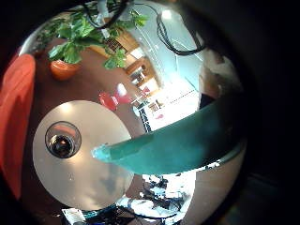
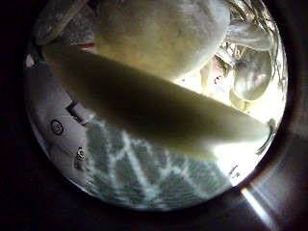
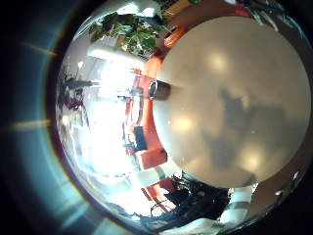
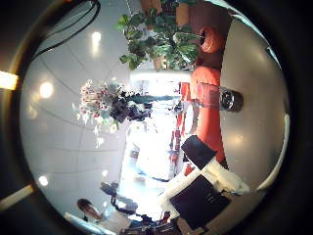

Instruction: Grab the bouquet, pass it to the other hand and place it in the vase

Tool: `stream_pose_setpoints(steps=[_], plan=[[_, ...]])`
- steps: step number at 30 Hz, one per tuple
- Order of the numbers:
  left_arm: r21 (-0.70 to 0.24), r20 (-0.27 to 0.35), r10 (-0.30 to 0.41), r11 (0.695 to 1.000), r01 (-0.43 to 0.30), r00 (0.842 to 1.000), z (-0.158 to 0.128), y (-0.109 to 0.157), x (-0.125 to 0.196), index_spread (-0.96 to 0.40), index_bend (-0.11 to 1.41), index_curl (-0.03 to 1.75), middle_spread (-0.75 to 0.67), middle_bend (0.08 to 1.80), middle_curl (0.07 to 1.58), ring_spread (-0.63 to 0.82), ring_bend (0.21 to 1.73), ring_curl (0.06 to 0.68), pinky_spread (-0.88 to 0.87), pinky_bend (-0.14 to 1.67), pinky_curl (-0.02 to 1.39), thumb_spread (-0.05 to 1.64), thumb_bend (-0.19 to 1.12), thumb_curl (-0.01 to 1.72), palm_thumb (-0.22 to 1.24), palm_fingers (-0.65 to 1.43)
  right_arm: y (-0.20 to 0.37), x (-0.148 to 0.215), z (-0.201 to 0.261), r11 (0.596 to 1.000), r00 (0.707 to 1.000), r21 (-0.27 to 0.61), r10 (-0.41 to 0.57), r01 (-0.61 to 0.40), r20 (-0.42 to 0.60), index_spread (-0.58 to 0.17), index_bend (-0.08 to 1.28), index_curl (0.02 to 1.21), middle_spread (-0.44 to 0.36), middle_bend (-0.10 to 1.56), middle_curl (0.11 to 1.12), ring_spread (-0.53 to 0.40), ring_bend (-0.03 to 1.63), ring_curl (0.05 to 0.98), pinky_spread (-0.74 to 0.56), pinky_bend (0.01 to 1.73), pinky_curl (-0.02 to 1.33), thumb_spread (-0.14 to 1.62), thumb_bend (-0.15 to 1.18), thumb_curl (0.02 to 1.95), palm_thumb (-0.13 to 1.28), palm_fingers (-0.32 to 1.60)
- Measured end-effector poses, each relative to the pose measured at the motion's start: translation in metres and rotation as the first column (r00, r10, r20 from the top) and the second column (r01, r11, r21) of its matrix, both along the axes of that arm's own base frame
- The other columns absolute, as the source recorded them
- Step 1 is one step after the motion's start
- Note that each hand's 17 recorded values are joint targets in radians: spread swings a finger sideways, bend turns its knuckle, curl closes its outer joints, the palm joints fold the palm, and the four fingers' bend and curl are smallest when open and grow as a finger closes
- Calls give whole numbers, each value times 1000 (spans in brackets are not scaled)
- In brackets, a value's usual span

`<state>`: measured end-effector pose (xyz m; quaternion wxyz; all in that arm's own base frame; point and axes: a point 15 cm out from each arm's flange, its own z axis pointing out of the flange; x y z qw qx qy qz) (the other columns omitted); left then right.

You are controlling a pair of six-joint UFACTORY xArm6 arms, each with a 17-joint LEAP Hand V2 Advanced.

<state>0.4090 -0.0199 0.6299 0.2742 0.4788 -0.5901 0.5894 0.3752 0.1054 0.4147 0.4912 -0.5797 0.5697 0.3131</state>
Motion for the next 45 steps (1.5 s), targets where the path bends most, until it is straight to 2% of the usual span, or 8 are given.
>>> stream_pose_setpoints(steps=[13,26,33,45], plan=[[42,-38,83,996,-82,996,-38,27,34,-746,589,1349,-536,1113,1017,-385,1508,548,-624,1106,980,1113,0,917,1083,1081,-2,4,-7,1000,1000,0,-8,8,-13,-345,155,282,85,245,342,205,565,244,442,624,346,1011,-23,548,717,78],[53,-47,107,993,-104,993,-62,38,55,-746,581,1361,-540,1106,1024,-389,1502,549,-637,1091,1000,1118,-3,927,1082,1083,-2,5,-28,1000,999,11,3,-3,-53,-344,161,280,68,230,344,208,546,239,439,602,313,1024,-22,538,724,119],[65,-70,119,991,-115,990,-85,37,70,-746,579,1364,-542,1103,1027,-390,1501,550,-643,1084,1007,1119,-3,931,1081,1085,-5,6,-31,1000,999,12,0,0,-54,-343,157,277,65,231,347,202,549,240,439,588,299,1025,-23,535,724,135],[58,-137,107,993,-100,985,-118,36,74,-745,567,1369,-544,1099,1030,-391,1498,551,-652,1080,1017,1116,-4,935,1082,1087,-6,6,-32,1000,999,10,0,1,-53,-339,157,273,64,230,350,200,541,238,440,582,285,1026,-23,532,725,149]])
